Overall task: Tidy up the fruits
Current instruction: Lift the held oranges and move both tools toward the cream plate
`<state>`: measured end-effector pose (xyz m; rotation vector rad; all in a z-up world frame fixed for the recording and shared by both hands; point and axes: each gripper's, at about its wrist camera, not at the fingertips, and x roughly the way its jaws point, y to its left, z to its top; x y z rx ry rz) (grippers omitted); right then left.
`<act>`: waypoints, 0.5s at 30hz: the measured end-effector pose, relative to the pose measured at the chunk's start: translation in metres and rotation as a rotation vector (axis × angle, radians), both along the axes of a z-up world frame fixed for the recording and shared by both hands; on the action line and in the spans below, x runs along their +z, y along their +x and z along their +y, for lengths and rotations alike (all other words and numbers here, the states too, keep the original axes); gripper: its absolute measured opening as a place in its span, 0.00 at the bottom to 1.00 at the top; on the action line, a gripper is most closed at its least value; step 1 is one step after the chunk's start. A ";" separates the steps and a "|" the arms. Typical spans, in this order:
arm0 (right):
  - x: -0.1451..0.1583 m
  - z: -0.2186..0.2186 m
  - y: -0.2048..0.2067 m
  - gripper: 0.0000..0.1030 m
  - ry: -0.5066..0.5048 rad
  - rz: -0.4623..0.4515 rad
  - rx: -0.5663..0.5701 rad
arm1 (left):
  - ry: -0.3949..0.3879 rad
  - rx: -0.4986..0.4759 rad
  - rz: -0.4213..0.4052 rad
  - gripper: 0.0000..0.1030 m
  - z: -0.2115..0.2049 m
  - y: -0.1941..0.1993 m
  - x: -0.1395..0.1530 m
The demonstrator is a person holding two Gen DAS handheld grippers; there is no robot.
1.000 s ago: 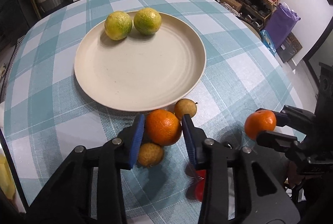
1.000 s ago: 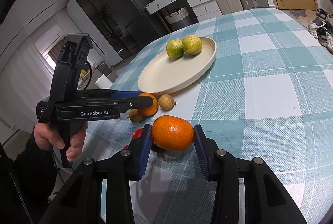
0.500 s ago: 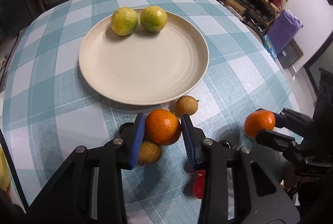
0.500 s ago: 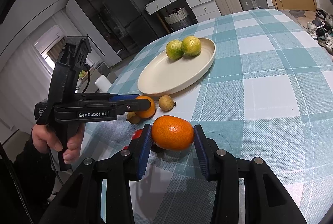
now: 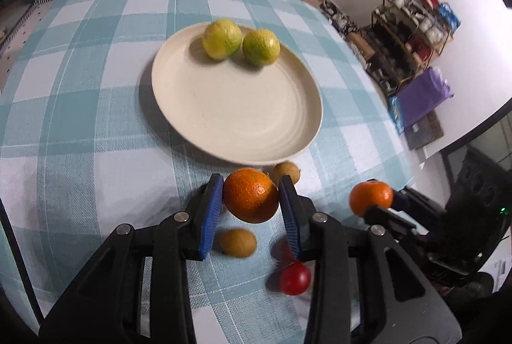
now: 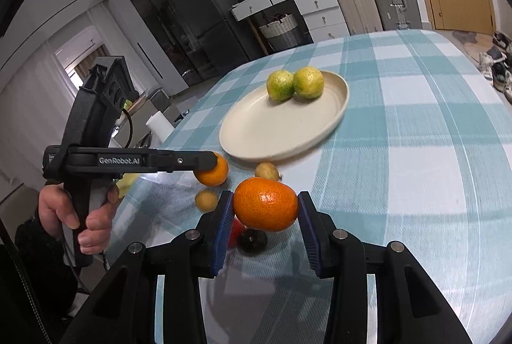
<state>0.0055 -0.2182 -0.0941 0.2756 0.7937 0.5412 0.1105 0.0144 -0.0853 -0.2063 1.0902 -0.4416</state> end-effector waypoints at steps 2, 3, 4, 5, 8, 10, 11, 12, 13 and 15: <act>0.004 0.004 0.005 0.40 0.002 -0.011 0.005 | -0.004 0.006 -0.015 0.32 0.003 0.004 0.006; 0.006 0.005 0.008 0.40 0.002 -0.018 0.006 | -0.006 0.003 -0.019 0.32 0.004 0.007 0.008; 0.008 0.007 0.010 0.40 0.002 -0.022 0.009 | -0.008 0.003 -0.016 0.32 0.004 0.009 0.008; 0.009 0.009 0.014 0.40 0.003 -0.025 0.014 | -0.010 0.011 -0.009 0.32 0.005 0.012 0.006; 0.005 0.011 0.024 0.40 0.012 -0.002 0.007 | -0.023 0.014 0.005 0.32 0.008 0.012 0.003; 0.002 0.011 0.025 0.40 0.022 0.008 0.000 | -0.010 0.003 -0.027 0.32 0.009 0.004 0.005; 0.000 0.011 0.025 0.40 0.022 0.009 -0.002 | 0.002 -0.003 -0.034 0.32 0.009 0.001 0.005; -0.001 0.012 0.024 0.40 0.021 0.011 -0.001 | 0.002 -0.006 -0.037 0.32 0.011 -0.001 0.006; -0.002 0.012 0.024 0.40 0.021 0.014 0.000 | -0.014 -0.006 -0.036 0.32 0.014 -0.002 0.005; -0.005 0.012 0.025 0.40 0.018 0.026 0.001 | -0.021 0.007 -0.032 0.32 0.020 -0.001 0.005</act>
